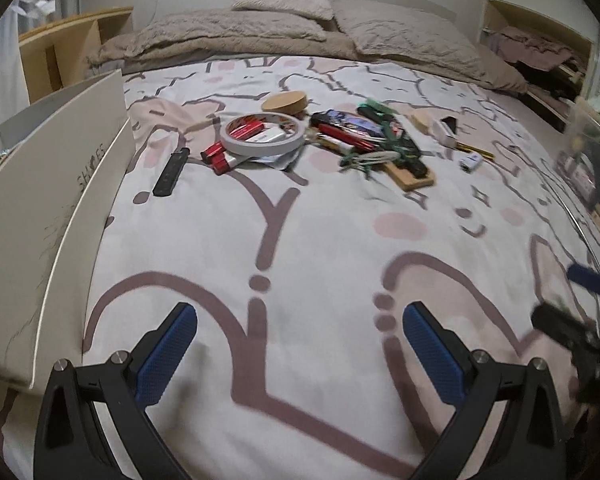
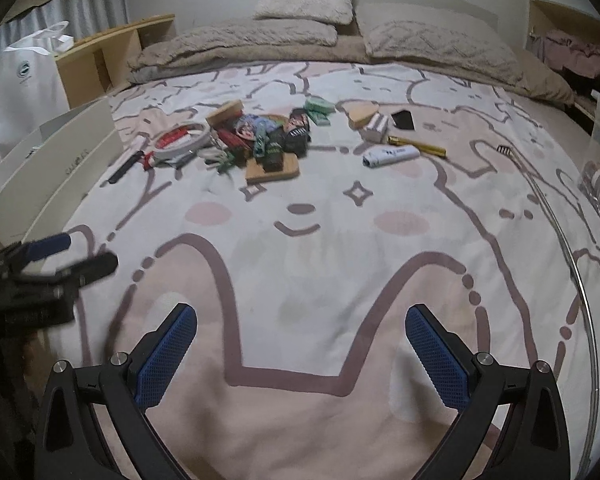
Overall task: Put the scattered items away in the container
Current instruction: 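Move both tools toward the pile of scattered items on the bed, then grasp the green clip with white cord with the left gripper, then grasp the square wooden board with the right gripper while the left holds the clip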
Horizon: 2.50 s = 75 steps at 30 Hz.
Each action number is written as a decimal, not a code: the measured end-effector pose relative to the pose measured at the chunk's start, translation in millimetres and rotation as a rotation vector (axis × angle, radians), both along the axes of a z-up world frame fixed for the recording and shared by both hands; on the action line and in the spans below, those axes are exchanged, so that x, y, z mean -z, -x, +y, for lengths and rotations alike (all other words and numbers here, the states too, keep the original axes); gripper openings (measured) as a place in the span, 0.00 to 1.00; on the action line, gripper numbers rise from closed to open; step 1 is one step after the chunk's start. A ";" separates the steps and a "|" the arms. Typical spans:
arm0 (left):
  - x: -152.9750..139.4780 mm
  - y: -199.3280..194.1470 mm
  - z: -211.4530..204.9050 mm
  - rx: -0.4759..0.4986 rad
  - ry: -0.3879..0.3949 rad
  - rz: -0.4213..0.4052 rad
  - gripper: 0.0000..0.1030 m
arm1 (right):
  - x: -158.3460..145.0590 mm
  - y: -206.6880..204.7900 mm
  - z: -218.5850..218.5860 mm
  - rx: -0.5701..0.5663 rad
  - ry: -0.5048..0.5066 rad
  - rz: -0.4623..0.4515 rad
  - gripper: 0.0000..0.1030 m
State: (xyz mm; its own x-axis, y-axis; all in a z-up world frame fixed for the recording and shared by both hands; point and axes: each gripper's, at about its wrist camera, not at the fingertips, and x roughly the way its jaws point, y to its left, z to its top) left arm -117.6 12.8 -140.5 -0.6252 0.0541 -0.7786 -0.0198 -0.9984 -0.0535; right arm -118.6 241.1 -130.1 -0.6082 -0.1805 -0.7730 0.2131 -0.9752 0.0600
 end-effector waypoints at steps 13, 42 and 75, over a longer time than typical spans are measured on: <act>17.8 56.2 -4.9 -0.003 -0.060 -0.078 1.00 | 25.7 14.6 2.6 0.026 0.013 -0.072 1.00; 20.0 161.6 53.5 0.135 0.021 -0.028 0.54 | 41.0 54.7 -3.6 0.027 -0.022 -0.078 1.00; -4.8 87.3 26.4 0.315 -0.020 -0.011 0.29 | 40.8 161.4 -67.8 -0.097 -0.081 -0.084 1.00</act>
State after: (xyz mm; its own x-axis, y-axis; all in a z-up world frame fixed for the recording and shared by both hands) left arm -204.9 39.2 -135.7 -0.5669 0.2593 -0.7819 -0.3270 -0.9420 -0.0753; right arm -280.0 173.3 -170.9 -0.5237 -0.1706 -0.8346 0.3043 -0.9526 0.0037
